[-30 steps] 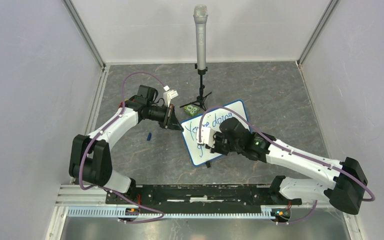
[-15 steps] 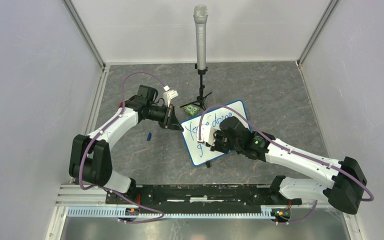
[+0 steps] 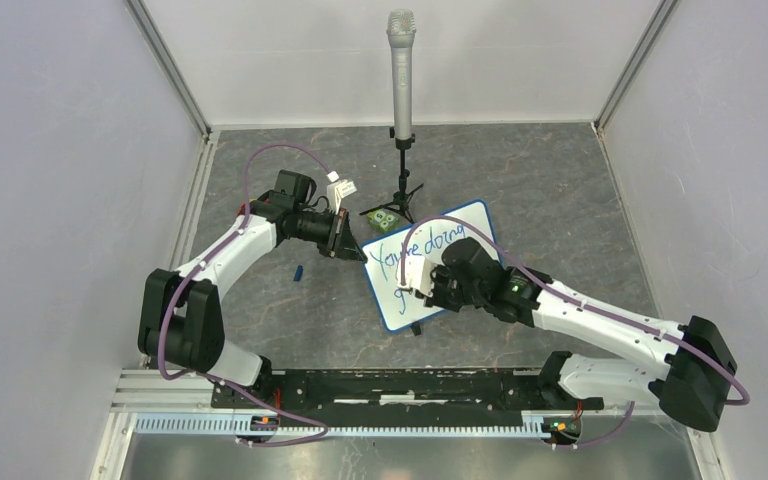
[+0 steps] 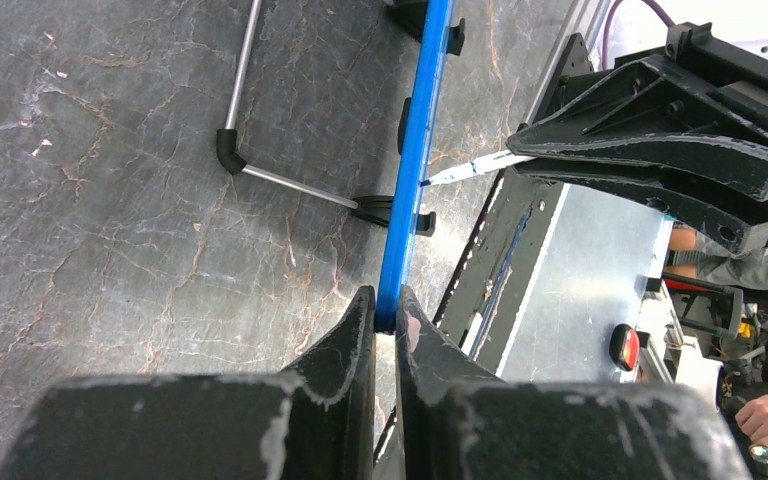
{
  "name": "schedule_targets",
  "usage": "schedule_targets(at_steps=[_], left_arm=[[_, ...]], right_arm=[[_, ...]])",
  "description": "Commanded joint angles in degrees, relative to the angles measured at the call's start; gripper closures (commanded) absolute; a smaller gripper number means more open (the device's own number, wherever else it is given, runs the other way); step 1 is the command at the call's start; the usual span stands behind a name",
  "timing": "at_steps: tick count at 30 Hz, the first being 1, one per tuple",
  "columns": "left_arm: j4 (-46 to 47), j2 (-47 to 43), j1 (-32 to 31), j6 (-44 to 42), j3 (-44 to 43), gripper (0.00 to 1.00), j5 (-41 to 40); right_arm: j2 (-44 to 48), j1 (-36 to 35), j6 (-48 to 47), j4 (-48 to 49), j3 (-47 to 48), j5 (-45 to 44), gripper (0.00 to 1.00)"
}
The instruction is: Write a sentence on the whiteboard
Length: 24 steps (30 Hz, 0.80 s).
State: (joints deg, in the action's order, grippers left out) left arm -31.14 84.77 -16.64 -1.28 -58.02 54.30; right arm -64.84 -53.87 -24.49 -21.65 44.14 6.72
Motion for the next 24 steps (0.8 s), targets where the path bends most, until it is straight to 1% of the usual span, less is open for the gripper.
schedule_targets(at_steps=[1, 5, 11, 17, 24], left_arm=[[0.81, -0.01, -0.14, 0.05, -1.39, 0.97, -0.87], [0.80, 0.16, -0.12, 0.09, -1.48, 0.98, -0.87], [0.75, 0.11, -0.14, 0.05, -1.31, 0.97, -0.89], [0.80, 0.01, -0.14, -0.03, -1.22, 0.97, -0.86], [0.76, -0.11, -0.12, -0.04, -1.23, 0.98, -0.98]], right_arm=[[0.85, 0.27, -0.29, -0.97, -1.64, 1.48, 1.00], [0.53, 0.34, -0.38, -1.01, -1.20, 2.53, 1.00], [-0.42, 0.38, 0.20, 0.08, 1.01, 1.54, 1.00], [-0.67, 2.35, 0.58, 0.17, 3.00, 0.89, 1.00], [-0.91, 4.10, 0.50, -0.03, 4.01, 2.11, 1.00]])
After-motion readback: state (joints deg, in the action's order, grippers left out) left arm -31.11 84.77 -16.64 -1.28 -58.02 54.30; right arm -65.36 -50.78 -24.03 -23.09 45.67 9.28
